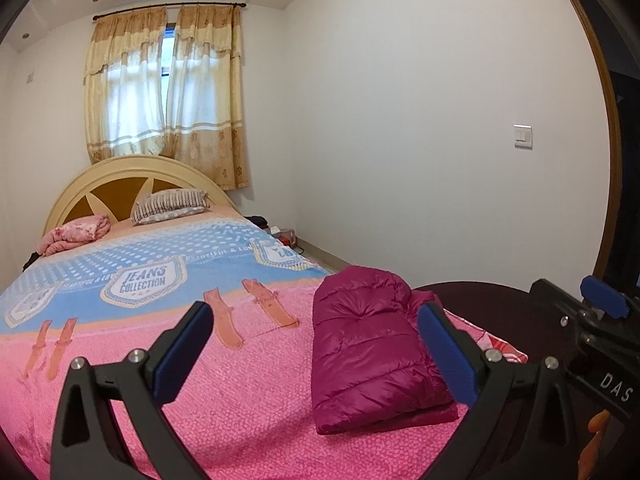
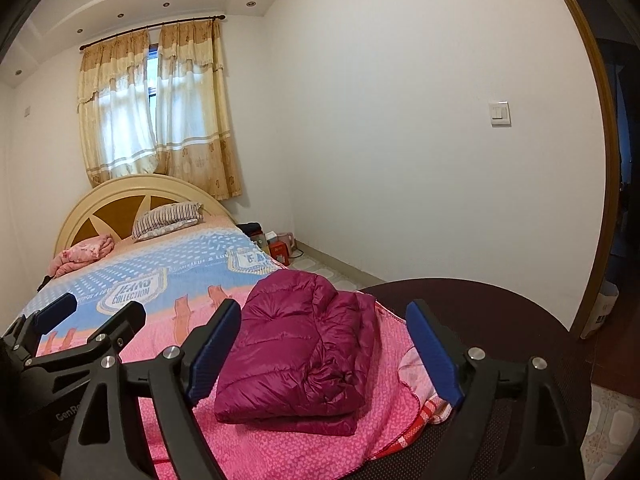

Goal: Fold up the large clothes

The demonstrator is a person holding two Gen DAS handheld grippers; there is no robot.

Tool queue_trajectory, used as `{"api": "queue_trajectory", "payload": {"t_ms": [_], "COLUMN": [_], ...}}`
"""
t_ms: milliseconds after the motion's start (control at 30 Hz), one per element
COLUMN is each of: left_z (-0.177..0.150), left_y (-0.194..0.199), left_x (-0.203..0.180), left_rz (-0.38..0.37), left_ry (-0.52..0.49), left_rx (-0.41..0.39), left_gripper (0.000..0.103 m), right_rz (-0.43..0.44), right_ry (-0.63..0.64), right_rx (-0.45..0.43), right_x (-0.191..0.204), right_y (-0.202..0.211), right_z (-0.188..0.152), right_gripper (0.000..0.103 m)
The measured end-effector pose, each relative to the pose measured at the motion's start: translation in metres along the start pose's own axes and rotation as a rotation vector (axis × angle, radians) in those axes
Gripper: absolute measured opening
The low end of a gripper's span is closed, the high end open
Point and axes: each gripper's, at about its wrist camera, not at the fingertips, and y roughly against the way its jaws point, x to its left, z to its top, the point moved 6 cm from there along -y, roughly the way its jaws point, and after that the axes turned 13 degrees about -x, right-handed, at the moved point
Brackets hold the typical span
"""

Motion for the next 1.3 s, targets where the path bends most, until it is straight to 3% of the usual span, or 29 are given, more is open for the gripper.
{"api": "queue_trajectory", "payload": {"t_ms": [1300], "left_z": [-0.0017], "left_y": [0.0008], "left_x": [0.0039], "left_rz": [0.010], "left_ry": [0.002], "left_rx": [0.013], "left_gripper": [0.103], "right_rz": [0.008], "right_ry": [0.003], "right_rx": [0.012], "right_x": [0.0064], "right_y": [0.0011], "right_z": [0.0003], "right_gripper": [0.086]}}
